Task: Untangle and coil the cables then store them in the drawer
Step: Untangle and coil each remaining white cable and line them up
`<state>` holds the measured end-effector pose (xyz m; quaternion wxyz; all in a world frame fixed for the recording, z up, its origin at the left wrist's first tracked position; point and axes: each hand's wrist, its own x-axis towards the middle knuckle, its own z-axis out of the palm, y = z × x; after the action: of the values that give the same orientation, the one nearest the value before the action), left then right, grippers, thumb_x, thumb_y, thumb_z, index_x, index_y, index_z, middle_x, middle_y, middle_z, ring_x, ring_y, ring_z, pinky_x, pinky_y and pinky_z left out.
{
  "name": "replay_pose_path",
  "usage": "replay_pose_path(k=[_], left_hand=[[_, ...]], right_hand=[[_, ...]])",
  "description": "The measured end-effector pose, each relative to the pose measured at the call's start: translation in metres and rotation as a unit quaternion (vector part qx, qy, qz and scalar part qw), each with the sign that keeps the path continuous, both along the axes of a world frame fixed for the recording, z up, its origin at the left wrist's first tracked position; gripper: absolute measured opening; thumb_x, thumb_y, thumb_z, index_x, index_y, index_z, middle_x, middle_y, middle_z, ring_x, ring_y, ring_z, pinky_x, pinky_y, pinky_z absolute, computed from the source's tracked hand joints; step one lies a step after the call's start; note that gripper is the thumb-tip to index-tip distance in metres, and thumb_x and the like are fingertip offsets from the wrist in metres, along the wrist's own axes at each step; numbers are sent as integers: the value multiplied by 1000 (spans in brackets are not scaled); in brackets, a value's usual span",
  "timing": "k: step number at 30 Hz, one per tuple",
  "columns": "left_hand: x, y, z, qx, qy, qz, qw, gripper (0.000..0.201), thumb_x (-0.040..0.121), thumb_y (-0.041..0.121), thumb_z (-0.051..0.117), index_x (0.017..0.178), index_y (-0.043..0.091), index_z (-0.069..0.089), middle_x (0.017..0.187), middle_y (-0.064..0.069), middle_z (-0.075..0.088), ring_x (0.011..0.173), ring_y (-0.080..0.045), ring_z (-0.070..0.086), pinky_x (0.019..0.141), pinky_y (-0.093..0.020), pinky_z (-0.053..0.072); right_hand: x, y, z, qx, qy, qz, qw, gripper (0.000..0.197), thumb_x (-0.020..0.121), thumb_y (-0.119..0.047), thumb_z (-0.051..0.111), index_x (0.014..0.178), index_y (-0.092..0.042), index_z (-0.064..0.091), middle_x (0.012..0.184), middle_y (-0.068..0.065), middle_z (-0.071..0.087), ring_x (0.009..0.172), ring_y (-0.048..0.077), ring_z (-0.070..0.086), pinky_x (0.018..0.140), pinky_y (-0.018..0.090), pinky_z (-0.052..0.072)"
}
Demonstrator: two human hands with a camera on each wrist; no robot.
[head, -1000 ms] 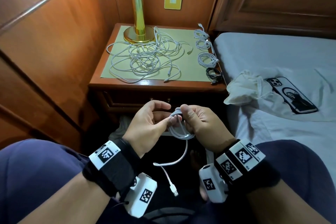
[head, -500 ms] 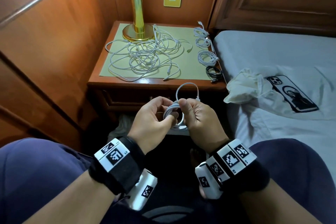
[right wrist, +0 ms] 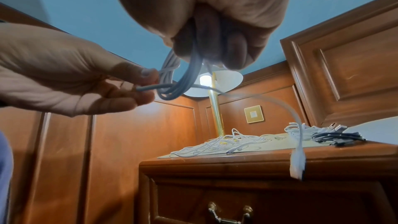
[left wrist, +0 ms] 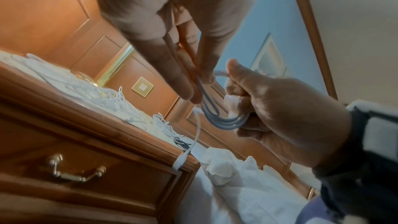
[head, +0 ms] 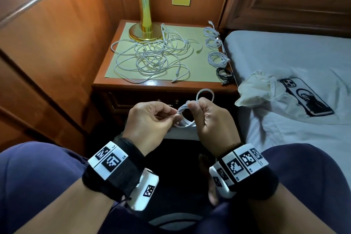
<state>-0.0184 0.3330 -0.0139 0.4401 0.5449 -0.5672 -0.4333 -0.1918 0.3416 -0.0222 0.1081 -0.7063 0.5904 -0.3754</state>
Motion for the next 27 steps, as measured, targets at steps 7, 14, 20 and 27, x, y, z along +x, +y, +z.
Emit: replay_pose_path(k=[7, 14, 20, 27], left_hand=[[10, -2, 23, 236, 315, -158, 906, 20, 90, 9, 59, 104, -3, 64, 63, -5, 48, 45, -8, 37, 48, -25, 46], [19, -16, 25, 59, -86, -191, 976, 45, 96, 24, 65, 65, -6, 54, 45, 0, 42, 35, -5, 38, 38, -11, 33], [29, -23, 22, 134, -31, -217, 966, 36, 90, 22, 68, 62, 3, 57, 44, -1, 34, 36, -13, 28, 42, -17, 23], [25, -24, 19, 117, 53, -222, 966, 43, 96, 18, 63, 62, 7, 39, 52, 0, 27, 41, -13, 28, 40, -18, 26]], right_hand=[[-22, -10, 15, -29, 32, -32, 999, 46, 99, -57, 32, 89, -25, 63, 62, -6, 54, 64, 21, 56, 55, 34, 37], [-28, -12, 14, -58, 64, -37, 996, 47, 99, -57, 32, 91, -23, 64, 61, -10, 45, 62, 24, 56, 51, 32, 35], [-25, -13, 21, -122, 73, -25, 989, 38, 100, -49, 42, 93, -23, 69, 65, 0, 64, 62, 29, 62, 47, 33, 43], [-36, -16, 23, -157, 92, -53, 982, 43, 101, -46, 42, 93, -13, 69, 64, 7, 66, 58, 34, 62, 47, 26, 35]])
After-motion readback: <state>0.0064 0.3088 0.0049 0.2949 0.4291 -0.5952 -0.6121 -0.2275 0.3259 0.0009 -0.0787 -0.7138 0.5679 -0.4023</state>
